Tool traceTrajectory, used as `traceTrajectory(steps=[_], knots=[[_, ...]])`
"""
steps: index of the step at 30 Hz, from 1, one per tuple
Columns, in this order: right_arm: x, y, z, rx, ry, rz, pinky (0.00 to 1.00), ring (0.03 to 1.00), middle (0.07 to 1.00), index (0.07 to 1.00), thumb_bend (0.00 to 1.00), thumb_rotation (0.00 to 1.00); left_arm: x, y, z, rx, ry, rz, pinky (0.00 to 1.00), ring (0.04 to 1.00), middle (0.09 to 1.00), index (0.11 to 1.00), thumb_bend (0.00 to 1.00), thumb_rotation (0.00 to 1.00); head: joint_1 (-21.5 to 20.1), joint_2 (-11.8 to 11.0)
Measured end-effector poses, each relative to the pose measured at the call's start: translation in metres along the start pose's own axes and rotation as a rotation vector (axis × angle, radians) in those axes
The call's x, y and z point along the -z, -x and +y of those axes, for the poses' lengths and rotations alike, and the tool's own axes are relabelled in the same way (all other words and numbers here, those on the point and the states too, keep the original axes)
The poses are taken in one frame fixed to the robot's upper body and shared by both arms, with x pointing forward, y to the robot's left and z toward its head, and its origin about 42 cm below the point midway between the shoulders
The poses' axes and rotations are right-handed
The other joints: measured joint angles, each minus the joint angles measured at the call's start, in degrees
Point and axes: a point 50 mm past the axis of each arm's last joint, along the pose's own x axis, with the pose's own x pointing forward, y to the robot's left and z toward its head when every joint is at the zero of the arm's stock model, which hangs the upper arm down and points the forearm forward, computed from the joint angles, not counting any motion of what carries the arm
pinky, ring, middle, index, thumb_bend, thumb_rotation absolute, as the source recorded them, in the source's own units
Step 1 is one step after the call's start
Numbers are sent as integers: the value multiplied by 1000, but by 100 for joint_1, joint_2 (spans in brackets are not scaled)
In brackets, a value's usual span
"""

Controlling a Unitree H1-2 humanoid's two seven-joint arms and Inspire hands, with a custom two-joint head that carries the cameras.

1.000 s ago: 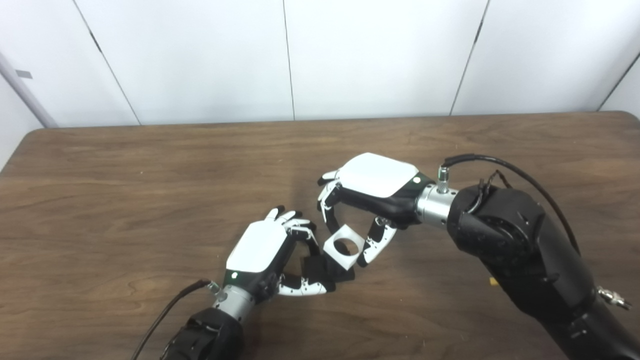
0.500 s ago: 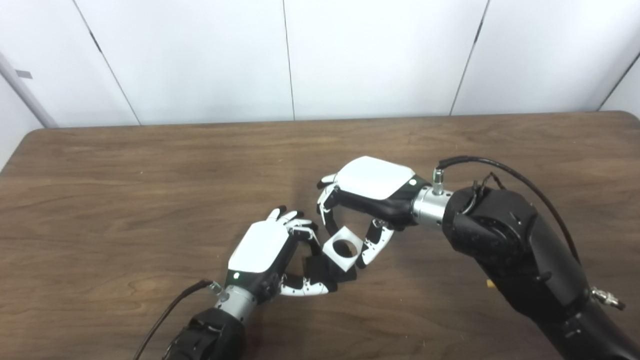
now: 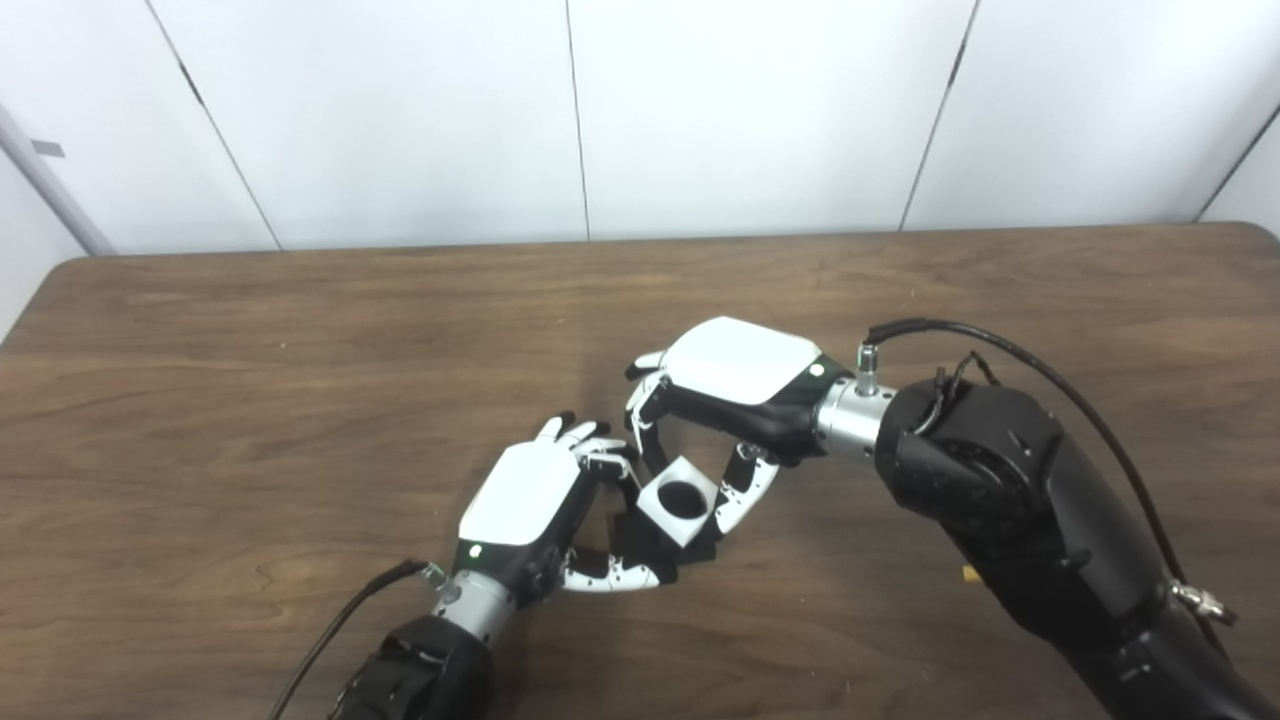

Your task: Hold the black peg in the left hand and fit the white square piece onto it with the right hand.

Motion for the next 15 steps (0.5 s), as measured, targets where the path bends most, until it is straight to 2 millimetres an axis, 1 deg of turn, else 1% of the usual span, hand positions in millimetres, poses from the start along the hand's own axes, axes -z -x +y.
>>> traceTrajectory(steps=[15], knots=[[4, -2, 4, -3, -13, 9, 877, 906, 762, 484, 524, 133, -2, -1, 0, -2, 0, 0, 1000, 913, 794, 487, 521, 56, 0, 18]])
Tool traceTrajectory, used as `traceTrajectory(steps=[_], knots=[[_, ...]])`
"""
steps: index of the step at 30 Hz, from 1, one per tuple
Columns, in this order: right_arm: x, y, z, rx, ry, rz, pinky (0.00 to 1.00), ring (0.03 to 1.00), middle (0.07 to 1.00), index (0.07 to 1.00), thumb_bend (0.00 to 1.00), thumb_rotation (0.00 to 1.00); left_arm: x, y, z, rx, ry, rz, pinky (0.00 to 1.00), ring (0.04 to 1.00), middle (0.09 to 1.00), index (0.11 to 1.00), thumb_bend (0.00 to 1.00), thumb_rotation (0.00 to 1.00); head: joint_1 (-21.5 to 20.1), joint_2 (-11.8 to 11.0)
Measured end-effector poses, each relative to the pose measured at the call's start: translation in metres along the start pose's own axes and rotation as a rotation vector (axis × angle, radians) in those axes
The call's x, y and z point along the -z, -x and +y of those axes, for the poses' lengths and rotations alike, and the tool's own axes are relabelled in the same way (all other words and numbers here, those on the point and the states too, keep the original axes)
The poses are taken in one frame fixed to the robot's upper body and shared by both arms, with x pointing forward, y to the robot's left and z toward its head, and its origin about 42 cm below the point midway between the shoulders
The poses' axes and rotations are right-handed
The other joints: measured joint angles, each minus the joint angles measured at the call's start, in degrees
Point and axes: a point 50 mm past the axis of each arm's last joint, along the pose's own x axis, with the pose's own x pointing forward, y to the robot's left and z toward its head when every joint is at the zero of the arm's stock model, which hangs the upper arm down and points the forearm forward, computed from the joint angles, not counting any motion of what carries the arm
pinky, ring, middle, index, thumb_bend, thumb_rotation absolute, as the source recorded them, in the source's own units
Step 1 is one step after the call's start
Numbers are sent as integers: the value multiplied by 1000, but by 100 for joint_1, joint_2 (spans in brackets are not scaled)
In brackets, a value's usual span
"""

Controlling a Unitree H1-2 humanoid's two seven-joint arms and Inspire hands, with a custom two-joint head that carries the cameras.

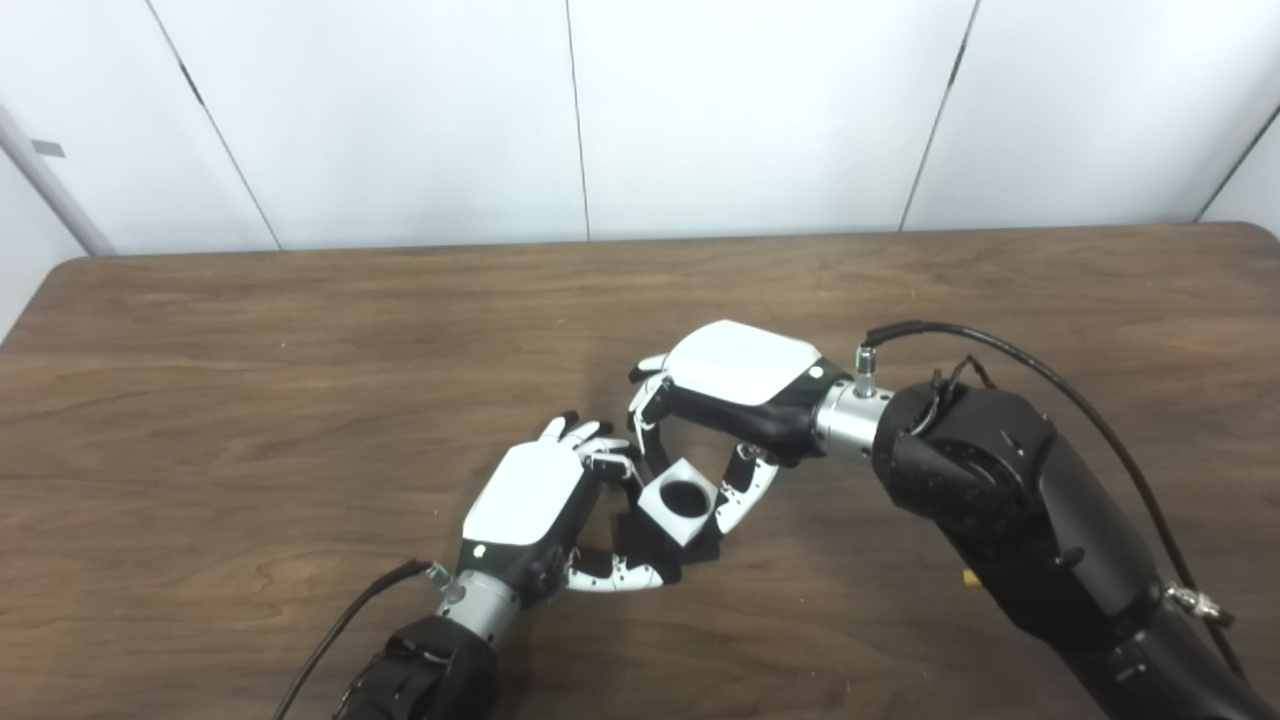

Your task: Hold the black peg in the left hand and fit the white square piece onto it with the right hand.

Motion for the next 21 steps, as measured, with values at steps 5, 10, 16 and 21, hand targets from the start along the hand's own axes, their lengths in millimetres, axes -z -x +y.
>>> traceTrajectory(steps=[5, 10, 16, 21], knots=[[0, 0, 1, 4, -4, 2, 861, 901, 766, 489, 526, 145, 0, 0, 0, 0, 0, 0, 1000, 916, 794, 487, 520, 56, -9, 9], [1, 1, 1, 5, -6, 6, 855, 909, 788, 581, 979, 284, 0, 0, 0, 0, 0, 0, 1000, 916, 793, 487, 519, 57, -9, 9], [4, 2, -1, 15, -13, 16, 853, 916, 803, 603, 1000, 333, 0, 0, 0, 1, 0, 0, 1000, 911, 785, 487, 519, 57, -9, 9], [6, 4, -3, 27, -15, 23, 855, 914, 800, 594, 1000, 323, 0, 0, 0, 1, 0, 0, 1000, 910, 784, 487, 519, 57, -9, 9]])
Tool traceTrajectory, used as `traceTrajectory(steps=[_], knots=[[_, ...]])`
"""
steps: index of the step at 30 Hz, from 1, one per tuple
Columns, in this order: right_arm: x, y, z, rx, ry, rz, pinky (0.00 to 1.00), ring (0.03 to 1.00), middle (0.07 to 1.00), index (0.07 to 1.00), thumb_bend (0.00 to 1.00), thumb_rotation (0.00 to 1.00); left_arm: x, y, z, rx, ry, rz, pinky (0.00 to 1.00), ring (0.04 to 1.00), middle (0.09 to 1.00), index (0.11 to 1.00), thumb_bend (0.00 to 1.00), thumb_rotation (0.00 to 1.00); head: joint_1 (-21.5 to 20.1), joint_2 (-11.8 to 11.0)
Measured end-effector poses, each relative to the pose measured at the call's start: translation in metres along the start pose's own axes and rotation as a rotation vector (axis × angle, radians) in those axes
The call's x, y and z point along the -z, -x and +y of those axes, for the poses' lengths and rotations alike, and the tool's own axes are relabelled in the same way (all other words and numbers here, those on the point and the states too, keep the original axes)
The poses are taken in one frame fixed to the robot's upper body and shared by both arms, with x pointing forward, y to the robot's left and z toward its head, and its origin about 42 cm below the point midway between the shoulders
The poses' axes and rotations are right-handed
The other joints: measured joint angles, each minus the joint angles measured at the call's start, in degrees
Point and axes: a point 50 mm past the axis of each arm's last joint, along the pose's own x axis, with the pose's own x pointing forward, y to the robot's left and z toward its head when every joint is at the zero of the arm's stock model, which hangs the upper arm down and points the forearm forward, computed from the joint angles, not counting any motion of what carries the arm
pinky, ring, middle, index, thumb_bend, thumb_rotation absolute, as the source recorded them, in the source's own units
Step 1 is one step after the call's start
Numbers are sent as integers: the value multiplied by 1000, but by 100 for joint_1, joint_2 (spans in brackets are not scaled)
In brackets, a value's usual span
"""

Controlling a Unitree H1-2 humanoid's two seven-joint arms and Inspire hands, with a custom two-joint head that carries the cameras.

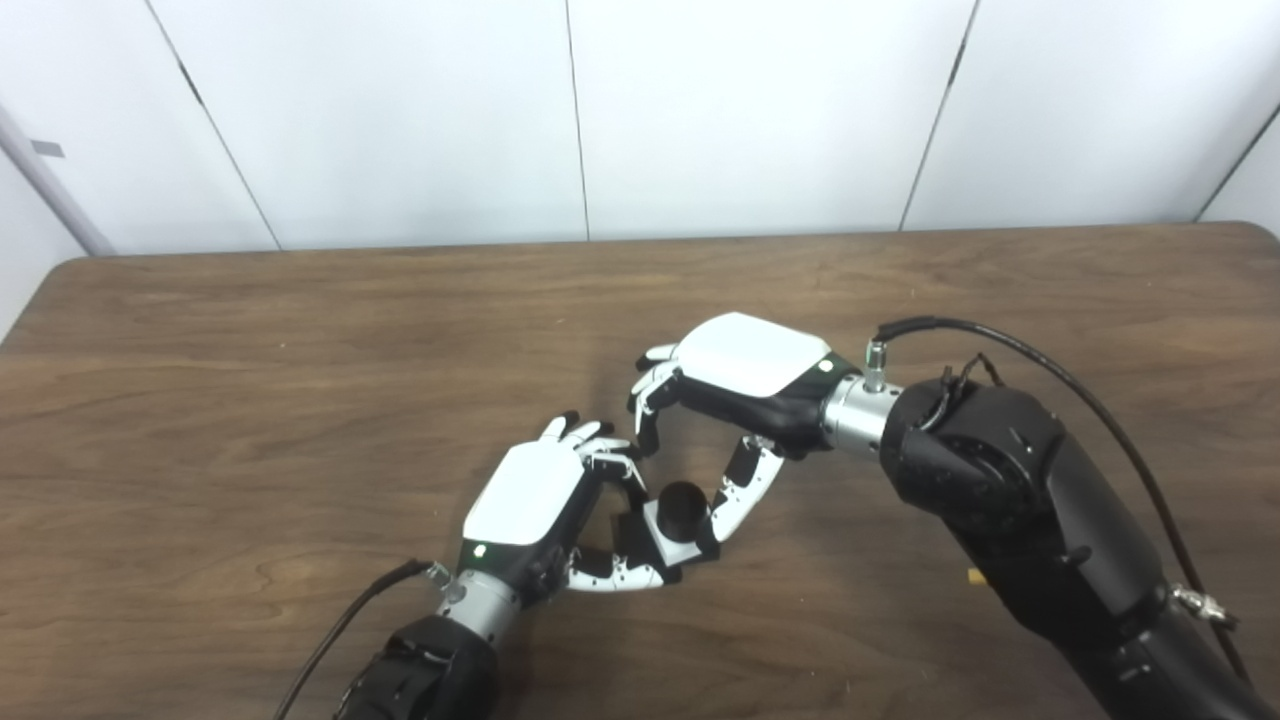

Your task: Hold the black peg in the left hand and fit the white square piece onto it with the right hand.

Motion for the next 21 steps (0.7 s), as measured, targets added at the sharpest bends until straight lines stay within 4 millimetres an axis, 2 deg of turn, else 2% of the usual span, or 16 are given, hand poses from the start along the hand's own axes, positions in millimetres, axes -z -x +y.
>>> traceTrajectory(steps=[5, 9, 21], knots=[[3, 3, -1, 3, 0, 7, 855, 914, 795, 585, 1000, 291, 0, 0, 0, 1, 0, 2, 1000, 914, 786, 487, 519, 57, -9, 35], [7, 16, -5, 22, 8, 26, 853, 916, 794, 588, 1000, 284, 0, 0, 0, 1, 0, 2, 1000, 915, 785, 487, 520, 57, -9, 35], [25, 41, -15, 43, -1, 94, 867, 921, 795, 598, 1000, 321, 2, 0, 1, 4, 0, 19, 1000, 913, 795, 492, 521, 72, -18, 18]])
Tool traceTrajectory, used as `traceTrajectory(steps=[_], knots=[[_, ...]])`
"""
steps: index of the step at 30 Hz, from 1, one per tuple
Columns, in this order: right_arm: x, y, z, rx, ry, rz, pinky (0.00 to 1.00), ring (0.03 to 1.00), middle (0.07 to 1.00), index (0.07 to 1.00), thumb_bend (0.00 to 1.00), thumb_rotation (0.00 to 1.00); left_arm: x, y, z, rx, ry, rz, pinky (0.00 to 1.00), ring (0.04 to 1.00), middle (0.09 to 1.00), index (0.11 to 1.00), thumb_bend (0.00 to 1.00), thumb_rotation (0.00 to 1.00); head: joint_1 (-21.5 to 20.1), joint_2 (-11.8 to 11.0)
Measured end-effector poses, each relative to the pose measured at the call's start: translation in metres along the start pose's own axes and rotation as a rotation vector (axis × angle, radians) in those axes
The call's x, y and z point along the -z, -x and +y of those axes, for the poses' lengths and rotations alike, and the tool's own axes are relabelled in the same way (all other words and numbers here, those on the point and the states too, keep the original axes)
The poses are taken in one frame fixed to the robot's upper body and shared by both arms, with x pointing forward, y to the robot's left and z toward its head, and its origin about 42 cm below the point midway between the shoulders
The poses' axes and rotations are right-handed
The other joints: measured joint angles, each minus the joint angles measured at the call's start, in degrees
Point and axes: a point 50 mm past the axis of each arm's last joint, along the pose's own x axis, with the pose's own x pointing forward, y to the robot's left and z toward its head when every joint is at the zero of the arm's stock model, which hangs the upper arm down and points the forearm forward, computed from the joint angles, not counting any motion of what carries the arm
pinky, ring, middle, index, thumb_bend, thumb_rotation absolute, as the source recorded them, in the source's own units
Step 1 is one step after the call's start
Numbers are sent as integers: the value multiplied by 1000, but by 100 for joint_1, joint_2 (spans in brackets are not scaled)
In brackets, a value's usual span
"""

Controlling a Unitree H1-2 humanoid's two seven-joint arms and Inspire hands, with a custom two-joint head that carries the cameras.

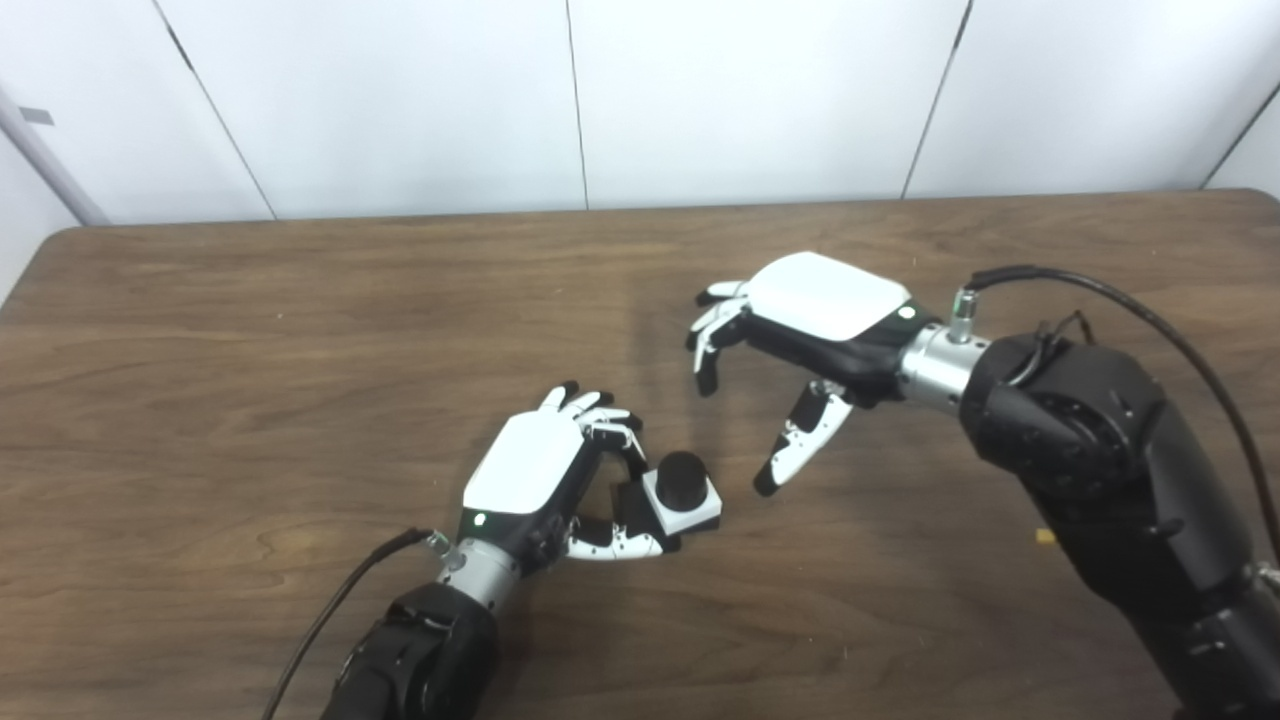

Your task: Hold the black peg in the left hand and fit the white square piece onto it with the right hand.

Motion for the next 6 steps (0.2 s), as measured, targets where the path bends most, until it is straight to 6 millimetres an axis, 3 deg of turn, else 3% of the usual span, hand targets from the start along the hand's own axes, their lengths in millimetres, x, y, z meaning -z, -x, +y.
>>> traceTrajectory(steps=[6], knots=[[-1, 3, 3, 1, -7, 0, 862, 920, 791, 599, 1000, 325, 0, 0, 2, 9, -1, 5, 1000, 922, 807, 496, 521, 81, 9, -9]])
